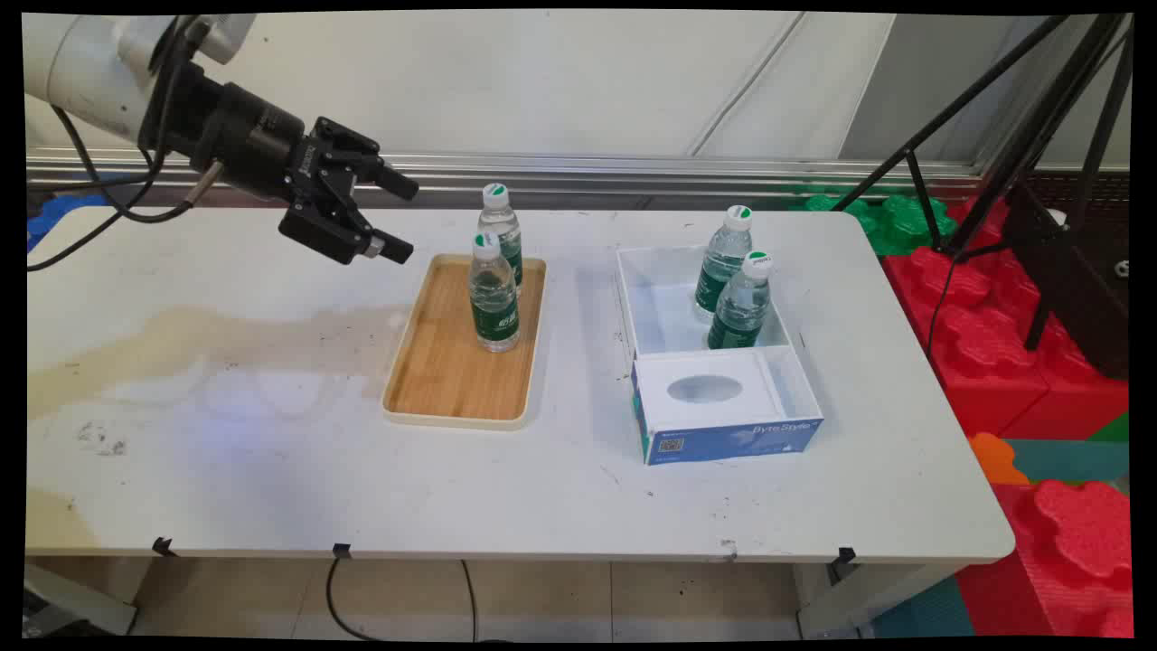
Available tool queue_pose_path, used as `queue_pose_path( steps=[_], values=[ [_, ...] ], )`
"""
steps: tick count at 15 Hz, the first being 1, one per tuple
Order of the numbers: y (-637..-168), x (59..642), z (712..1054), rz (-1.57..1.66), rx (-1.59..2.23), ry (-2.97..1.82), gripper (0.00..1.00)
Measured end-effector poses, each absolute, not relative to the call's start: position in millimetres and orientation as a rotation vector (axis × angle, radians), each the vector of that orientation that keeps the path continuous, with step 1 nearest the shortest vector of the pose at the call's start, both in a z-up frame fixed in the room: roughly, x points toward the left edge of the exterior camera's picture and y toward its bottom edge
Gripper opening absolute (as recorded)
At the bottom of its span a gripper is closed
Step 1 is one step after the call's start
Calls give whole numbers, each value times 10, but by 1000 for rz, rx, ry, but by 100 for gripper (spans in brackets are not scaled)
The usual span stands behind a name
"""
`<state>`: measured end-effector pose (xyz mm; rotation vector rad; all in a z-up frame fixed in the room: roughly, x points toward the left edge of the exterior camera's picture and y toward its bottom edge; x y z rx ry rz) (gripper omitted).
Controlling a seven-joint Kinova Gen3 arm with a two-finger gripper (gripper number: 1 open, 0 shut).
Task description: Pick up the green bottle from the white box
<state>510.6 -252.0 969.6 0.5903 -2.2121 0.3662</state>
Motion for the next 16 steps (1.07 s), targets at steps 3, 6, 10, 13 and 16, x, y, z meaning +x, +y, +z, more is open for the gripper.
queue_pose_path(
  steps=[3, 6, 10, 13, 16],
  values=[
    [-2531, 5074, 9749, 365, 584, -2192, 100],
    [-2543, 5038, 9798, 367, 577, -2178, 100],
    [-2586, 4952, 9872, 372, 558, -2161, 100],
    [-2657, 4809, 9918, 371, 540, -2153, 100],
    [-2745, 4645, 9950, 373, 516, -2152, 100]
  ],
)
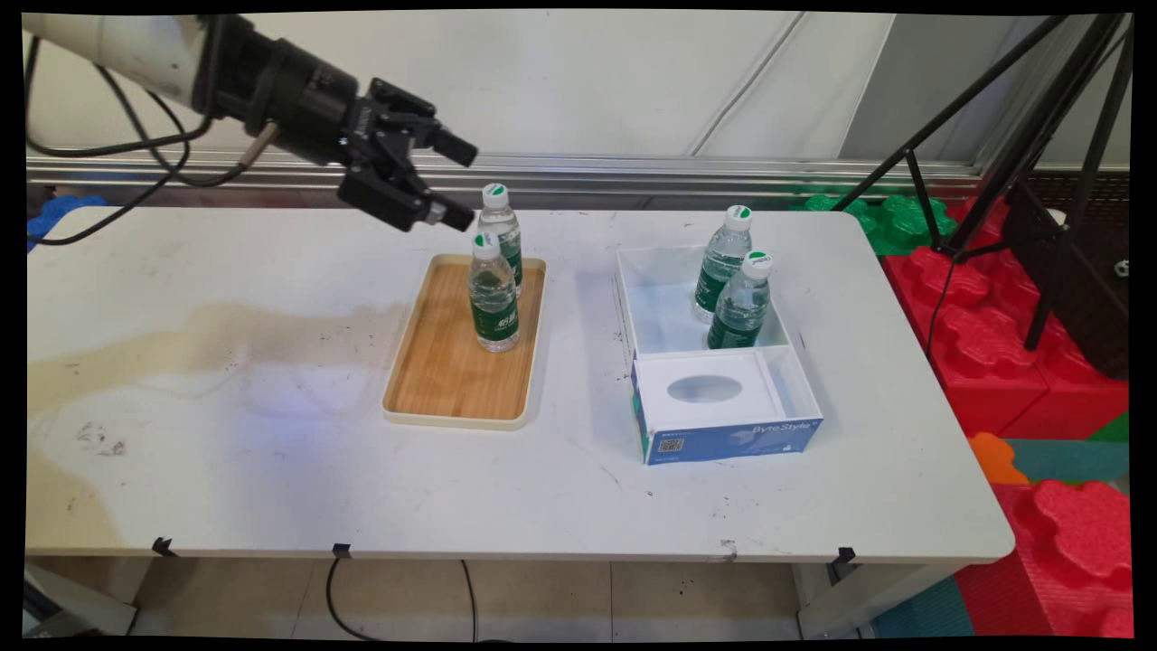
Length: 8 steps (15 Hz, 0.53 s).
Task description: Pick up the green bottle from the white box
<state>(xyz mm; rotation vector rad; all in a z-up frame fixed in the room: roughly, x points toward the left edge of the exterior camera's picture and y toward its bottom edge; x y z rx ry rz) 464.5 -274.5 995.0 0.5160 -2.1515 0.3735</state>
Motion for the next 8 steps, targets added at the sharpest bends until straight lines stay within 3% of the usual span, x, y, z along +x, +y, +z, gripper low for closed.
queue_pose_path(
  steps=[8],
  values=[
    [-3187, 3968, 9947, 389, 471, -2152, 100]
  ],
)
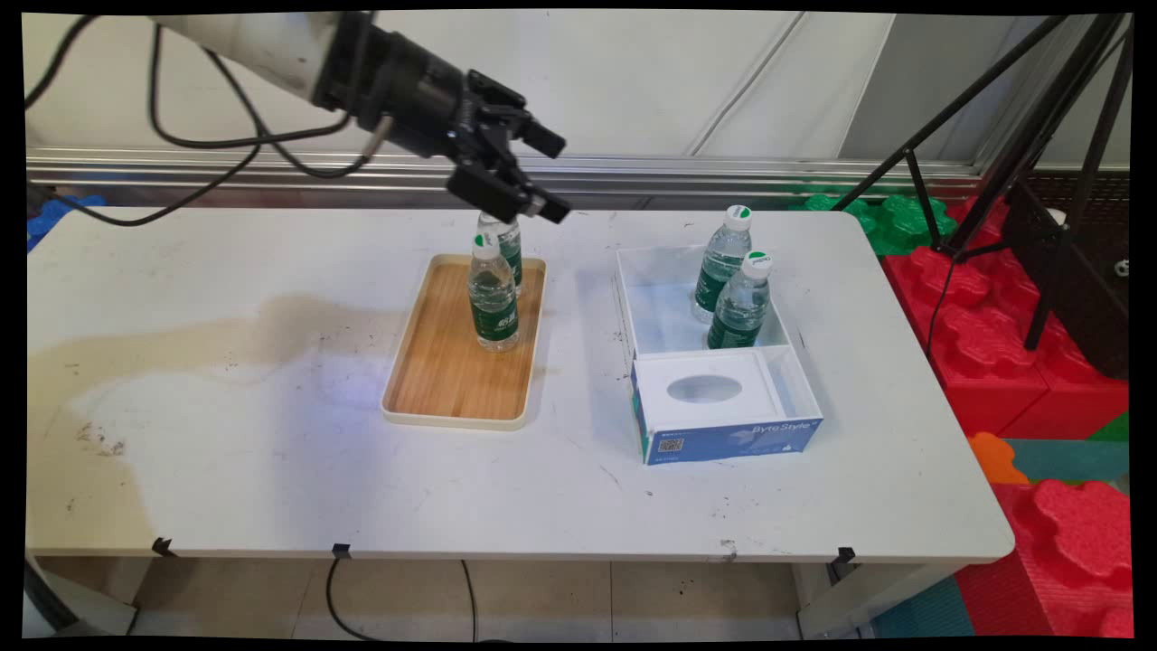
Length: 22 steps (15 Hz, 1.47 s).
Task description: Pick up the green bottle from the white box
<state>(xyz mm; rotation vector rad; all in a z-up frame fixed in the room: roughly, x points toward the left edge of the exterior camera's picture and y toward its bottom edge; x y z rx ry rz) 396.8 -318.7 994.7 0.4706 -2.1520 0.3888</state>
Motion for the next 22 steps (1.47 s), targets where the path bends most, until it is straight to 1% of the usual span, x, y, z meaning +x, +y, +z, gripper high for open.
queue_pose_path(
  steps=[8, 14, 22],
  values=[
    [-3558, 3476, 9768, 386, 451, -2188, 100],
    [-3881, 3021, 9534, 372, 443, -2226, 100],
    [-4150, 2647, 9225, 342, 442, -2272, 100]
  ],
)
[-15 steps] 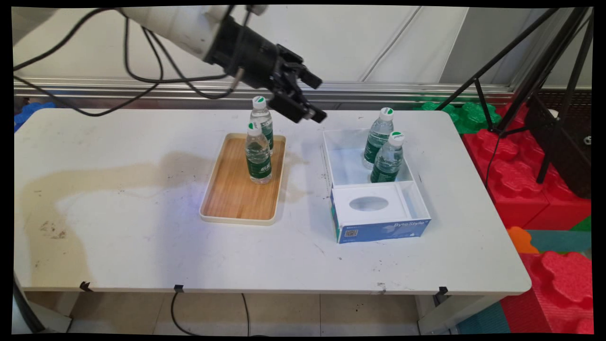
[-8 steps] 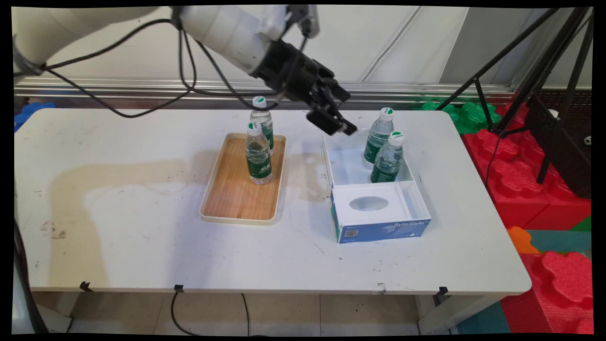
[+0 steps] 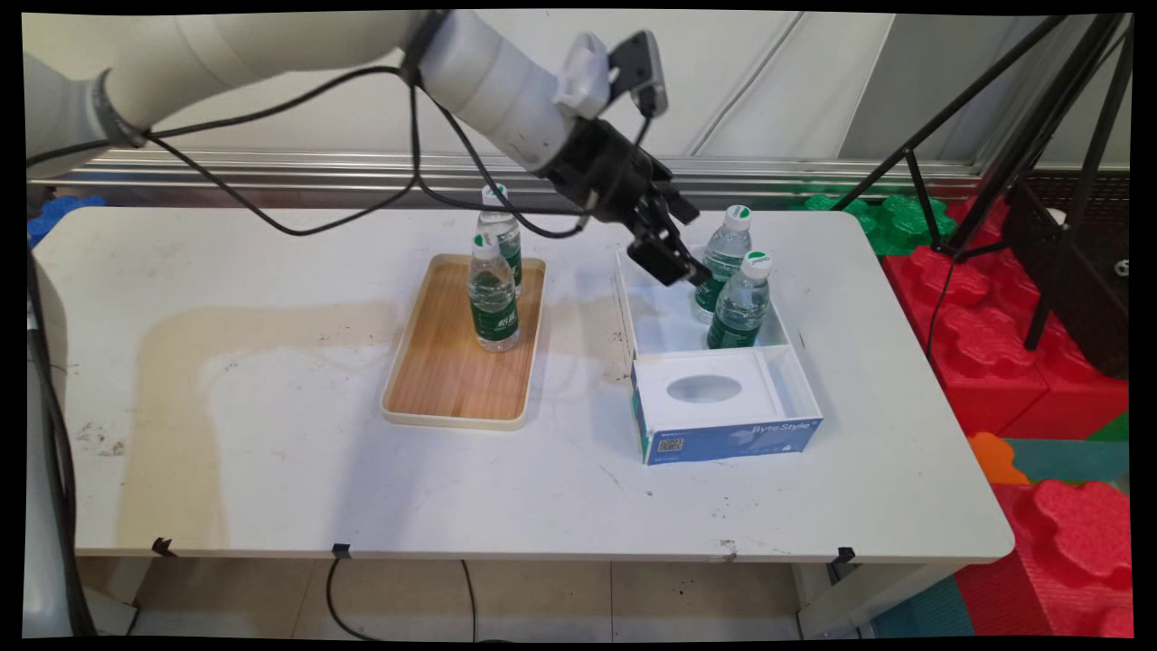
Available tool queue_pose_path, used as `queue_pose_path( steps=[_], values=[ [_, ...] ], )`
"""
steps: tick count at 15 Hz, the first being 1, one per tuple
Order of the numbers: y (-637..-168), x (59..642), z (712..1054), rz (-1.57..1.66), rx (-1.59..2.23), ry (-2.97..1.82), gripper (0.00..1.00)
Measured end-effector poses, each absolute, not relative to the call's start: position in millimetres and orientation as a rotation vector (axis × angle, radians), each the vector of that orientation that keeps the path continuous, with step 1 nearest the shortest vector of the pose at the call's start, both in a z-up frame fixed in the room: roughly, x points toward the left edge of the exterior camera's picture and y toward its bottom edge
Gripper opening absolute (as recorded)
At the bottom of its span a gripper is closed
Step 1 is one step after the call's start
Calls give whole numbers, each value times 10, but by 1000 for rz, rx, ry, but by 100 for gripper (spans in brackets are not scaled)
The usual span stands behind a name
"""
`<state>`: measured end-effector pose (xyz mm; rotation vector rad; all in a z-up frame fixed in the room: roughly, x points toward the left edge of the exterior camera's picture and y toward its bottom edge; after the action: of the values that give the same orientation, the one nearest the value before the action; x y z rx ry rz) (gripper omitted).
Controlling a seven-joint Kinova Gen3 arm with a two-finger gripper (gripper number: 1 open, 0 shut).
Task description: Pick up the green bottle from the white box
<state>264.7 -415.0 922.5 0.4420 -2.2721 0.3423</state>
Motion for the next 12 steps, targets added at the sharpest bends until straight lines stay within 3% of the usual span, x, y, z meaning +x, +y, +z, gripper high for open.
queue_pose_path(
  steps=[12],
  values=[
    [-4565, 2137, 8604, 302, 488, -2336, 100]
  ],
)
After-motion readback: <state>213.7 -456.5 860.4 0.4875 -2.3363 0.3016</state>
